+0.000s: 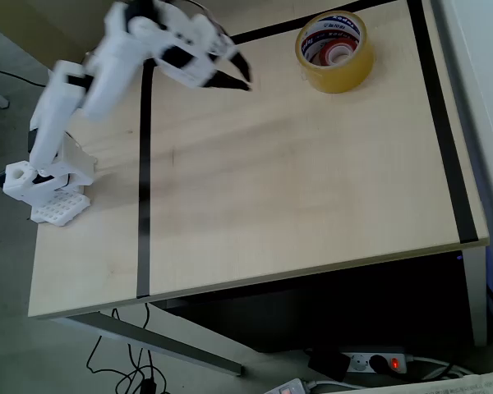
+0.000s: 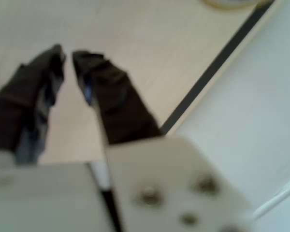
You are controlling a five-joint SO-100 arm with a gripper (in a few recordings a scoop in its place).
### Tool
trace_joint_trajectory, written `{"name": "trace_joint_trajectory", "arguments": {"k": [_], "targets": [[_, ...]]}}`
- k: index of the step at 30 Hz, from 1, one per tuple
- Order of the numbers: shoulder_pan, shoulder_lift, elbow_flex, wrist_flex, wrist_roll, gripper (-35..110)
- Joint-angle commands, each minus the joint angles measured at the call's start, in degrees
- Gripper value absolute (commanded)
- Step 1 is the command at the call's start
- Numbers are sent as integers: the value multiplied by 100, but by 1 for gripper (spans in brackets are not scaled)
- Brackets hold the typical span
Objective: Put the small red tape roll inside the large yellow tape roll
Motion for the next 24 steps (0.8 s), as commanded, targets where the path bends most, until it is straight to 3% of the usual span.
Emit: {"name": "trace_joint_trajectory", "arguments": {"k": [1,4,13,24], "targets": [[105,3612,2936,97,229,0],[483,4122,4509,9,536,0],[580,9123,9896,-3331,1116,0],[316,12894,12621,-2777,1274,0]]}}
